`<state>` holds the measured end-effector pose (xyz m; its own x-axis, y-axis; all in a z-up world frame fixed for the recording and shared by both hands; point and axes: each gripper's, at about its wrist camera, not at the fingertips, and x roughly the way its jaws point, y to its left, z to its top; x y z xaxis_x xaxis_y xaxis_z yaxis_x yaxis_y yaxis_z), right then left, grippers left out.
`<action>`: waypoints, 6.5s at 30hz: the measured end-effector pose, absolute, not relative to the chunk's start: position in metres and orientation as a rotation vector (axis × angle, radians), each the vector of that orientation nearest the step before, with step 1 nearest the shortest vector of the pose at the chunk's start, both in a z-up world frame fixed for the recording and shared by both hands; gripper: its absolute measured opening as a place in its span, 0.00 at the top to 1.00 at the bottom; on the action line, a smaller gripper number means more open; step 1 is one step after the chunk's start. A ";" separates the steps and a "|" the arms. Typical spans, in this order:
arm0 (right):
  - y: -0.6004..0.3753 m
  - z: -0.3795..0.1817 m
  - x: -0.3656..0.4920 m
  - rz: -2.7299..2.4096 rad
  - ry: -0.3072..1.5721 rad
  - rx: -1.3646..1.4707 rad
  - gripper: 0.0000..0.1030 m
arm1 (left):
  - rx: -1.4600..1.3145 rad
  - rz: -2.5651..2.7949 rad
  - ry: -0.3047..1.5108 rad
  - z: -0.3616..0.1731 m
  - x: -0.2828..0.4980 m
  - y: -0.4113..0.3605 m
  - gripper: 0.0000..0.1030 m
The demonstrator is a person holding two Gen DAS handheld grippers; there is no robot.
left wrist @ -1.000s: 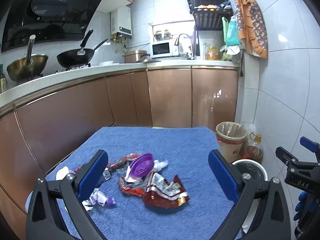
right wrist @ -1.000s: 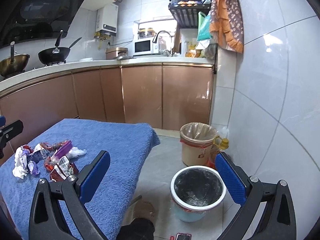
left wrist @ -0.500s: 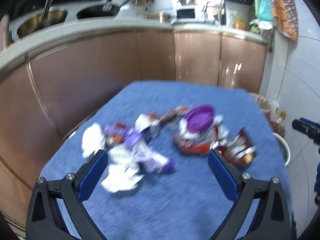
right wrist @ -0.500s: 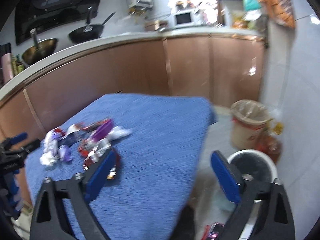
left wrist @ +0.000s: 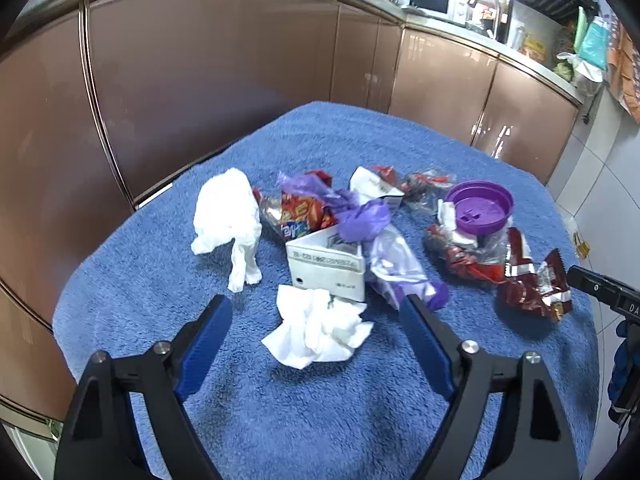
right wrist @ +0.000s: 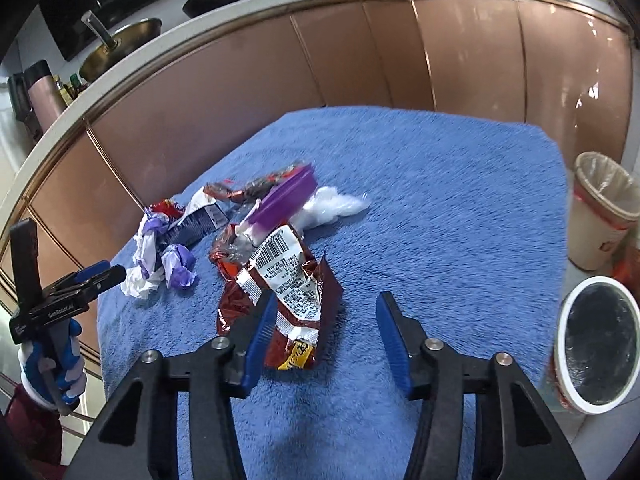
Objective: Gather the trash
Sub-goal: 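Grasp the white tissue with the left tool while the right tool grasps the red snack wrapper, then carry the tissue and wrapper in both tools over the white bucket, then open both tools to drop the tissue and wrapper into the bucket, then move both open tools back over the towel, then grasp a white tissue with the left tool while the right tool grasps the purple bag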
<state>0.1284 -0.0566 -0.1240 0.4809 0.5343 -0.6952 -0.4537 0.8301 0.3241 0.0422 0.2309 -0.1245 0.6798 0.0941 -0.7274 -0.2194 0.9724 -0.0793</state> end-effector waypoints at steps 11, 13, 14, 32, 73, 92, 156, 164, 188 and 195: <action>-0.039 -0.143 0.145 0.650 0.941 0.075 0.61 | -0.287 0.143 0.876 -0.152 0.050 0.248 0.51; -0.036 -0.145 0.146 0.659 0.949 0.070 0.69 | -0.293 0.135 0.881 -0.153 0.050 0.247 0.60; -0.034 -0.146 0.146 0.666 0.954 0.069 0.71 | -0.294 0.131 0.882 -0.154 0.050 0.247 0.66; -0.042 -0.116 0.118 0.681 0.859 0.038 0.95 | -0.270 0.145 0.786 -0.107 0.001 0.243 0.80; -0.352 -0.130 0.108 -0.162 0.761 0.236 0.95 | 0.150 -0.630 0.788 -0.026 0.154 -0.161 0.81; -0.425 -0.244 0.188 -0.282 0.955 0.222 0.94 | 0.199 -0.655 1.078 -0.160 0.266 -0.321 0.79; -0.211 0.060 0.037 0.012 0.395 0.001 0.46 | 0.023 -0.389 0.494 0.073 0.063 -0.034 0.39; -0.168 0.070 0.043 0.140 0.374 0.005 0.46 | -0.012 -0.260 0.476 0.071 0.054 0.047 0.39; -0.016 -0.007 0.123 0.638 0.633 0.000 0.46 | -0.200 0.151 0.653 -0.027 0.051 0.327 0.39; 0.058 -0.036 0.137 0.790 0.712 -0.113 0.46 | -0.277 0.168 0.764 -0.073 0.066 0.366 0.39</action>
<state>0.1366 0.0578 -0.0357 0.4864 0.6111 -0.6244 -0.6841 0.7110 0.1630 0.0662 0.3659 -0.0733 0.7116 0.0496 -0.7009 -0.2489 0.9506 -0.1854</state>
